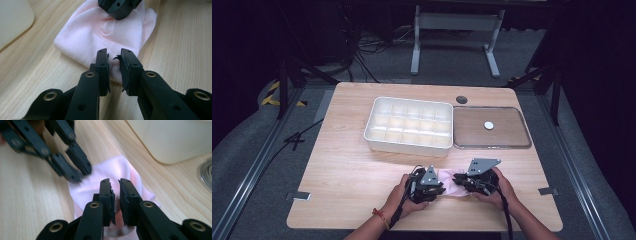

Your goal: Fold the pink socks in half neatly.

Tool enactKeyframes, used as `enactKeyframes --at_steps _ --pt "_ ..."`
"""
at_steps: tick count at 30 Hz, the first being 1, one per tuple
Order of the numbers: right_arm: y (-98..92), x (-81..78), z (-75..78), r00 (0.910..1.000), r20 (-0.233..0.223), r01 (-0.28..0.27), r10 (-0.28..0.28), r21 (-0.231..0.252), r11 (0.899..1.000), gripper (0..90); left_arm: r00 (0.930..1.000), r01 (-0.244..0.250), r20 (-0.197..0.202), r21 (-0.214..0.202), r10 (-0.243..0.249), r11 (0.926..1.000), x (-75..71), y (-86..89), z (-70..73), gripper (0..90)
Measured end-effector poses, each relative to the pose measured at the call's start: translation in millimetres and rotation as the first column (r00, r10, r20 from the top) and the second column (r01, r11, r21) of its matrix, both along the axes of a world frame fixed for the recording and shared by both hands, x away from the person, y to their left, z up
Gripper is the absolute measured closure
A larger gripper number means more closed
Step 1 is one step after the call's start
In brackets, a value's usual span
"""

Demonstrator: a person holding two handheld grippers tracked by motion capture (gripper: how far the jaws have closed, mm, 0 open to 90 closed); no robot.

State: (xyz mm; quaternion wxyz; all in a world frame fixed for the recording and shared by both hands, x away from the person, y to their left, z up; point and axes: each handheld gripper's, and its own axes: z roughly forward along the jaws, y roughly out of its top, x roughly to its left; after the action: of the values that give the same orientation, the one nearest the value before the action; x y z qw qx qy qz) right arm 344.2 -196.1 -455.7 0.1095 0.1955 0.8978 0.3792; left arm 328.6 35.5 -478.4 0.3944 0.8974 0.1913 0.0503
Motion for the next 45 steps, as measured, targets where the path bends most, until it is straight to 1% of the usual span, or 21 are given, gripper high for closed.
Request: enactKeyframes --at_steps 6,11,12,14,16,19,20,21,23,24,28,33,35,36,38,39,40,41,42,44,45 --pt "-6.2 1.6 -6.6 0.9998 -0.021 0.004 -0.005 -0.026 1.0 80.7 1.0 0.001 0.0 0.005 -0.001 1.0 0.5 1.1 0.4 75.6" --pt "-5.2 2.3 -9.8 0.9999 -0.01 -0.001 0.0 -0.041 0.999 81.2 1.0 -0.007 -0.004 -0.004 0.007 1.0 0.7 2.1 -0.2 73.7" --pt "-5.7 2.8 -11.2 0.9999 -0.011 -0.005 0.005 -0.035 0.999 81.3 1.0 -0.009 -0.001 0.001 0.009 1.0 1.2 2.8 0.1 72.8" --pt "-7.9 4.7 -12.9 0.9997 -0.024 -0.006 0.005 -0.015 1.0 82.2 0.9997 -0.026 -0.005 0.011 0.026 0.9996 1.6 4.4 0.9 67.6" --pt "-9.1 5.1 -14.0 0.9996 -0.029 -0.002 0.002 -0.004 1.0 82.5 0.9981 -0.058 -0.019 -0.002 0.058 0.9983 2.8 7.5 1.2 58.5" --pt "-8.4 4.1 -14.3 0.9997 -0.024 0.002 -0.002 -0.006 1.0 82.6 0.9928 -0.112 -0.043 -0.002 0.112 0.9937 4.1 12.9 1.0 47.7" --pt "-8.0 3.8 -14.6 0.9998 -0.02 0.001 -0.001 -0.007 1.0 82.7 0.9916 -0.121 -0.046 -0.003 0.121 0.9926 4.5 13.7 0.6 45.2" --pt "-7.9 3.7 -14.5 0.9998 -0.019 0.002 -0.002 -0.007 1.0 82.7 0.9893 -0.134 -0.06 -0.007 0.133 0.9909 4.4 14.4 0.1 45.0" --pt "-7.9 3.6 -14.7 0.9998 -0.017 0.002 -0.003 -0.007 1.0 82.7 0.9872 -0.146 -0.068 -0.015 0.144 0.9892 5.1 14.1 -1.8 43.7" --pt "-8.0 3.3 -14.6 0.9999 -0.016 0.004 -0.005 -0.007 1.0 82.6 0.9876 -0.145 -0.062 -0.002 0.144 0.9895 5.4 14.1 -1.2 42.9" --pt "-7.4 1.6 -14.8 0.9999 -0.011 0.011 -0.011 -0.01 1.0 82.6 0.9849 -0.165 -0.053 0.001 0.165 0.9863 5.0 11.8 -1.4 41.5" --pt "-6.9 -0.2 -15.3 0.9999 0.006 0.012 -0.012 -0.012 1.0 82.6 0.9843 -0.172 -0.039 0.001 0.172 0.9851 4.8 3.7 -2.3 42.7" --pt "-6.5 -0.8 -15.2 0.9999 0.008 0.014 -0.014 -0.015 1.0 82.6 0.9865 -0.158 -0.044 0.002 0.158 0.9874 5.2 0.6 -1.7 48.2" --pt "-6.5 -0.8 -15.2 0.9999 0.011 0.014 -0.013 -0.016 1.0 82.6 0.9877 -0.147 -0.056 -0.005 0.146 0.9892 5.6 -0.4 -1.6 51.9" --pt "-6.3 -1.2 -15.3 0.9998 0.013 0.016 -0.016 -0.017 1.0 82.6 0.9896 -0.125 -0.073 -0.013 0.124 0.9921 7.1 -1.3 -1.3 61.8" --pt "-6.2 -1.3 -15.3 0.9998 0.013 0.017 -0.017 -0.017 1.0 82.6 0.9896 -0.125 -0.073 -0.013 0.124 0.9921 7.1 -1.3 -1.3 64.6" --pt "-5.9 -1.5 -15.5 0.9997 0.013 0.018 -0.018 -0.016 1.0 82.6 0.9886 -0.124 -0.089 -0.027 0.122 0.9919 7.8 -0.9 -1.9 66.1" --pt "-5.8 -1.6 -15.5 0.9997 0.014 0.019 -0.019 -0.017 1.0 82.6 0.9886 -0.124 -0.089 -0.027 0.122 0.9919 7.8 -0.9 -1.9 67.8" --pt "-5.7 -1.9 -15.4 0.9997 0.015 0.019 -0.019 -0.018 1.0 82.6 0.988 -0.12 -0.103 -0.037 0.115 0.9922 8.4 0.2 -2.0 69.1" --pt "-5.5 -2.0 -15.3 0.9997 0.018 0.019 -0.019 -0.019 1.0 82.6 0.9882 -0.114 -0.106 -0.037 0.11 0.9927 8.0 0.3 -2.1 70.9" --pt "-4.8 -2.4 -15.3 0.9996 0.021 0.021 -0.021 -0.024 0.999 82.6 0.9888 -0.108 -0.109 -0.047 0.102 0.993 8.4 0.1 -2.2 73.3"
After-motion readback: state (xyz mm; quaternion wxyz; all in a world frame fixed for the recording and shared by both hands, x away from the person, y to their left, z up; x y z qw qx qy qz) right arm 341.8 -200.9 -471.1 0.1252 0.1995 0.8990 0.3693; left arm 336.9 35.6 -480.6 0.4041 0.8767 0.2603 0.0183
